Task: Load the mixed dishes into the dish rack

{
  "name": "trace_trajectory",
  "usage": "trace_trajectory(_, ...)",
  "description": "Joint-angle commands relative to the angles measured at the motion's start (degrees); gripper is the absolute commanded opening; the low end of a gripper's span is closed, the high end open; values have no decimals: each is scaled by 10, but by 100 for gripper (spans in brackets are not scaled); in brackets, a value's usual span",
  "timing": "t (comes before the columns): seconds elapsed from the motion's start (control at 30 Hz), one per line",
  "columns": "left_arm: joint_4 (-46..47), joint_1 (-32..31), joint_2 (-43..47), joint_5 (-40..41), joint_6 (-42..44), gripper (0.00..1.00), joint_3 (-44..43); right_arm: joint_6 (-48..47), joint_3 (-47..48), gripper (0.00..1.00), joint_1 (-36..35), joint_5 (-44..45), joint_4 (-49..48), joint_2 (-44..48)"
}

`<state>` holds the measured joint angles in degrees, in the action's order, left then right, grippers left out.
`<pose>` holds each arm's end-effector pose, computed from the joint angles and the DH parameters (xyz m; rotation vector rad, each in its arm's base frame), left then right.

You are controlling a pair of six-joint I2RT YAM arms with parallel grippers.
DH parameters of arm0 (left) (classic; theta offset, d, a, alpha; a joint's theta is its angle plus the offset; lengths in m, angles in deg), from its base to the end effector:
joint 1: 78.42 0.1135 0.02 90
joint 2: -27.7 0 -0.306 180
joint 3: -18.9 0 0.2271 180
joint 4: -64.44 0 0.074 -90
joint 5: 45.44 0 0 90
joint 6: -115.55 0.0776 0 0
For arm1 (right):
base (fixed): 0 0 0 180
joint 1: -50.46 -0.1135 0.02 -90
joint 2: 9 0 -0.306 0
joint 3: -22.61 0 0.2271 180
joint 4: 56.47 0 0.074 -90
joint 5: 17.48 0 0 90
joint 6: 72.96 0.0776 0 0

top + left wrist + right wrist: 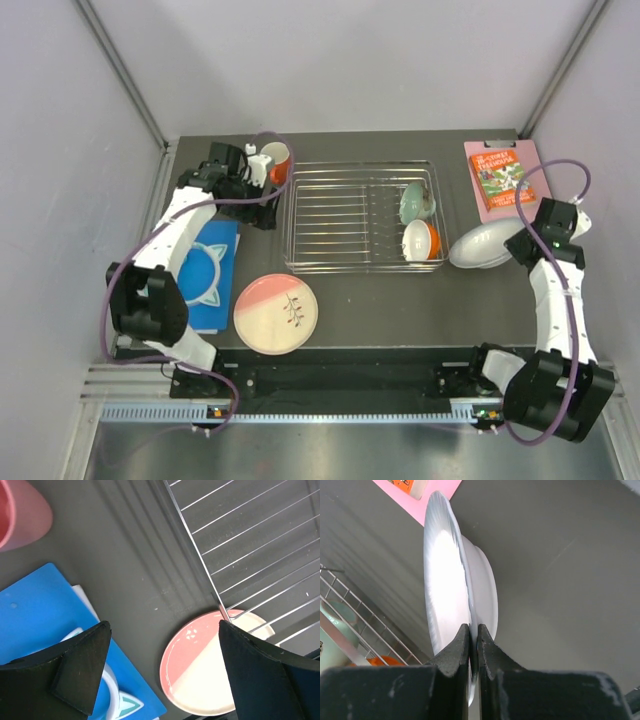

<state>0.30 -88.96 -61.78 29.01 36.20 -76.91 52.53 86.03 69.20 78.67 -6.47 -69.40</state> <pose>0.3129 -0.0794 0.3186 0.5697 2.4970 -0.3487 0.1856 -0.0717 0.2810 1.1315 2.0991 0.0101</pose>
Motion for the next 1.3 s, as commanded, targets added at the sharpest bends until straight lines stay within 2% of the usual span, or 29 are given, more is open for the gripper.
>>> trace_trajectory(0.0,36,-7,-29,-15,-26,93,-31,-15,68,0,-27,48,-24,12)
trace_trajectory(0.13,30,-13,-52,-40,-52,93,-54,-31,104,0,-58,84,-26,14)
trace_trajectory(0.37,24,-23,-72,-53,-56,92,-58,-59,167,0,-78,67,-24,-2)
trace_trajectory(0.53,32,-30,-71,-55,-61,92,-56,-67,167,0,-85,66,-29,-3)
trace_trajectory(0.7,35,-43,-83,-48,-59,91,-55,-104,219,0,-104,118,-23,-15)
trace_trajectory(0.83,22,-54,-98,-34,-35,85,-63,-122,280,0,-116,182,-30,-12)
trace_trajectory(0.97,21,-62,-113,-16,-15,82,-68,-135,336,0,-116,188,-37,-31)
trace_trajectory(1.17,37,-62,-144,10,1,75,-71,-168,368,0,-124,118,-130,-38)
trace_trajectory(1.27,43,-63,-156,4,9,73,-80,-225,337,0,-180,124,-202,-21)
